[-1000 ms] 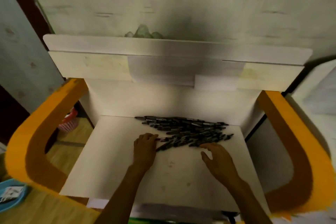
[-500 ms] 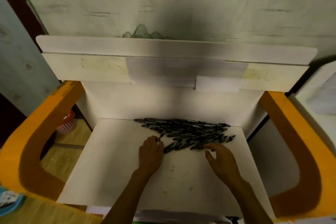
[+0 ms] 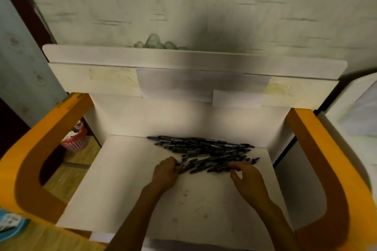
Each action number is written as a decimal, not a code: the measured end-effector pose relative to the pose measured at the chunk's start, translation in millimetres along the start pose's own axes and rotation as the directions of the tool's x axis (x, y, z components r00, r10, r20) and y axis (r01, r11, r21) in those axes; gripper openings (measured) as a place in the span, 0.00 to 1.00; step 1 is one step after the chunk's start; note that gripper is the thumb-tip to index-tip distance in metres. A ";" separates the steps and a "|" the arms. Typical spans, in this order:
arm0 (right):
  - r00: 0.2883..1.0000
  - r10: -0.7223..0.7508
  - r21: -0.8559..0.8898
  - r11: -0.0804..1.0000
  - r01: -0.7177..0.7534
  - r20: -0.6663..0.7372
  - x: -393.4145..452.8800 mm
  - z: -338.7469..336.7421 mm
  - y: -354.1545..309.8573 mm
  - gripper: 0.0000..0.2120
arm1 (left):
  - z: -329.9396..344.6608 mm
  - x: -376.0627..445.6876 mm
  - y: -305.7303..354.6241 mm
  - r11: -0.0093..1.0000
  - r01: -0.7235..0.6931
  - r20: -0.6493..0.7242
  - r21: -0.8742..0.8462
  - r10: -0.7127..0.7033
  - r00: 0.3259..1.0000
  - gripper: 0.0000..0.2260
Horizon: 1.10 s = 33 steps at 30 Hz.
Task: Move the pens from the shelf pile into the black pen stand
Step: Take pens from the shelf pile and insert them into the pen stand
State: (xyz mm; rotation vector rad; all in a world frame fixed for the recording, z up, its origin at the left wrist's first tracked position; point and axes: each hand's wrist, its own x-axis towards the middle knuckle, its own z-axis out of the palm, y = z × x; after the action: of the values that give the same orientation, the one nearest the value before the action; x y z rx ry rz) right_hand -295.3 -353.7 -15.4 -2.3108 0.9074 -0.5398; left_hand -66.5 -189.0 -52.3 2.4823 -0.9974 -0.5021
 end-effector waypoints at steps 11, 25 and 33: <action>0.999 -0.027 -0.005 1.000 0.027 -0.034 6.8 -7.5 10.7 0.08 | 3.7 1.6 39.4 0.968 -0.094 -0.234 -0.233 0.038 0.972 0.11; 0.997 -0.044 -0.035 0.998 0.042 -0.061 9.2 -28.1 16.7 0.09 | 4.5 36.3 71.8 0.915 -0.232 -0.004 0.330 0.247 0.969 0.13; 0.999 -0.028 -0.036 0.999 0.027 -0.020 14.1 -26.3 15.4 0.10 | -9.1 14.7 50.2 0.967 -0.111 0.039 0.227 0.105 0.994 0.14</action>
State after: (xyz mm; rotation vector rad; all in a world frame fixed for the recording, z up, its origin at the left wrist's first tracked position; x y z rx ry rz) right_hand -307.5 -382.7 -3.9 -2.3575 0.9032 -0.5645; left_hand -80.6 -230.2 -22.0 2.6075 -1.2578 -0.4059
